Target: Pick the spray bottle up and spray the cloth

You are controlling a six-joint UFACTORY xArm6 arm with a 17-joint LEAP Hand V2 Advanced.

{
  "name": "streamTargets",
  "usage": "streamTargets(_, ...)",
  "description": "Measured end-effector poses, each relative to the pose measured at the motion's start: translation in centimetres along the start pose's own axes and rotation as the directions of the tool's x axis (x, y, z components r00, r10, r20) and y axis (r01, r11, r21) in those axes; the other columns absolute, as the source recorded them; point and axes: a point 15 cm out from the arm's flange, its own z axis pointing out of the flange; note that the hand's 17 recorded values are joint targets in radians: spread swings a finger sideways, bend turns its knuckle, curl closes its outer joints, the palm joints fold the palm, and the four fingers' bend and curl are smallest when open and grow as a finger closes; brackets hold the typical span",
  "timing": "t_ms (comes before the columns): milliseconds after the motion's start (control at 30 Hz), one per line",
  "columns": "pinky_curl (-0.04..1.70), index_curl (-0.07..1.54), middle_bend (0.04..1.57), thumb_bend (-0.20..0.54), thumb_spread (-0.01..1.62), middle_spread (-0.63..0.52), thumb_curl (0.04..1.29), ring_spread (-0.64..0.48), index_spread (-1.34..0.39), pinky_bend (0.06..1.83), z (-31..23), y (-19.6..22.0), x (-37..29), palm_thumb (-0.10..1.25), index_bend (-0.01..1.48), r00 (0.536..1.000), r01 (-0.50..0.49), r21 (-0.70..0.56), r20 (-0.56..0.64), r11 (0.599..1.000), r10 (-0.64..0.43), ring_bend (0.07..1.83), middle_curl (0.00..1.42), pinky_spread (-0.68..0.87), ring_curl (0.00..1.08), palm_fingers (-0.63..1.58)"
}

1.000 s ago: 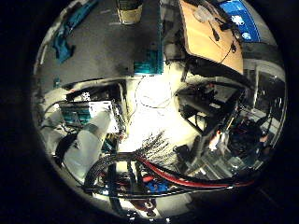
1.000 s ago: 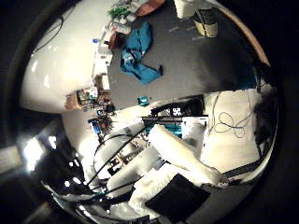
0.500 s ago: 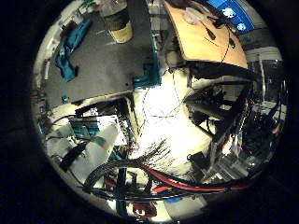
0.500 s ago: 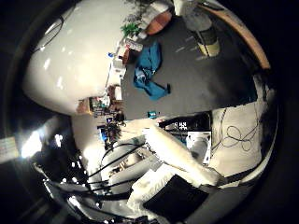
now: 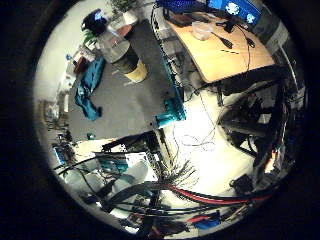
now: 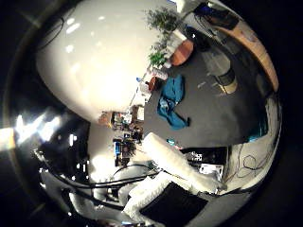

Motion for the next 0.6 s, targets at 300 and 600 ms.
streamTargets(300,0.31,0.27,0.21,-0.015,1.17,0.04,0.25,0.15,-0.32,0.32,-0.4,-3.7,0.9,0.48,0.16,0.989,-0.013,0.149,0.151,0.989,-0.010,0.27,0.35,0.39,0.25,0.26)
streamTargets(600,0.31,0.27,0.21,-0.017,1.17,0.05,0.25,0.16,-0.29,0.35,0.2,-5.6,4.3,0.50,0.16,0.982,-0.064,0.222,0.190,0.973,0.021,0.27,0.35,0.39,0.25,0.23)
